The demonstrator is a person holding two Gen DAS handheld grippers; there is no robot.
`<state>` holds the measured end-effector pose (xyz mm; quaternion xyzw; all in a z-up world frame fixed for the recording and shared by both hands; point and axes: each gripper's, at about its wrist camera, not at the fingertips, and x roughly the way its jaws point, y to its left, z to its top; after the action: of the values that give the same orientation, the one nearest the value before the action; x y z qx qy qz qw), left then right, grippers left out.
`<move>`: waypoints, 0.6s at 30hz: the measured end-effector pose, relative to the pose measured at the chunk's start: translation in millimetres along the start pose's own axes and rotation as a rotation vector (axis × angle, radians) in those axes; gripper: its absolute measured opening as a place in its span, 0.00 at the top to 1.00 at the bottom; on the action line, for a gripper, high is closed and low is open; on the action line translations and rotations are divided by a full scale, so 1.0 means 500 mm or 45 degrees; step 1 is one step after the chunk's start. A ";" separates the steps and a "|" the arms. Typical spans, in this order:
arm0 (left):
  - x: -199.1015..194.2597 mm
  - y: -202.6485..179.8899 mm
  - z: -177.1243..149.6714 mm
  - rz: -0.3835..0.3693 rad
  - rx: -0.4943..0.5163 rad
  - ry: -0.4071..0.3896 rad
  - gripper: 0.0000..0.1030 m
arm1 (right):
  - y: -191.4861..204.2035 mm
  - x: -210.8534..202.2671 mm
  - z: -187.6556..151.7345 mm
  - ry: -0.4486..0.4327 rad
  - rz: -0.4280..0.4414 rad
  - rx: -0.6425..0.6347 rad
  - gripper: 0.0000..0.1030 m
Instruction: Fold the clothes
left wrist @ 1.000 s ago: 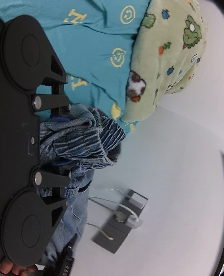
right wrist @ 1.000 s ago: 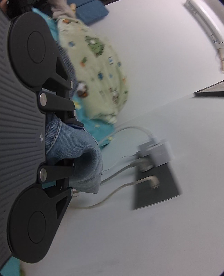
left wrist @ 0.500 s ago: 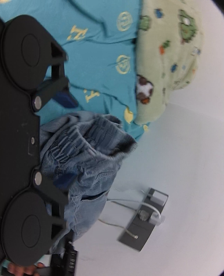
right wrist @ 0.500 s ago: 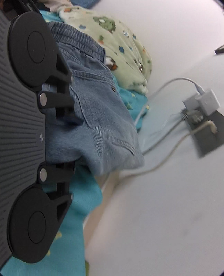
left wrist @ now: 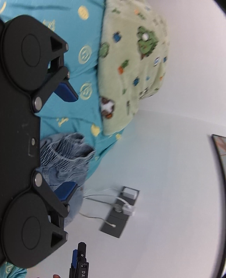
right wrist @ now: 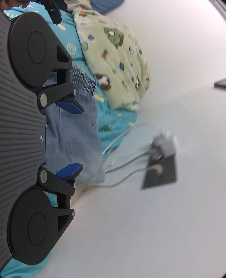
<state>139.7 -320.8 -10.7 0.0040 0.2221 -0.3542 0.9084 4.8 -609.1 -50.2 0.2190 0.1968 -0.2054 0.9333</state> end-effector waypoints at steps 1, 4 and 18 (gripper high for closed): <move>-0.020 0.005 0.010 0.012 0.010 -0.014 0.04 | 0.017 -0.010 0.008 -0.013 0.013 -0.017 0.35; -0.083 0.025 0.041 0.054 0.028 -0.052 0.03 | 0.069 -0.047 0.027 -0.075 0.035 -0.072 0.36; -0.291 0.182 0.078 0.277 -0.007 -0.119 0.01 | 0.371 -0.107 0.044 -0.146 0.354 -0.240 0.36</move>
<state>119.2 -165.7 70.1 0.0090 0.1788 -0.2526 0.9509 53.3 -451.9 53.1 0.1436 0.1294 -0.0670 0.9788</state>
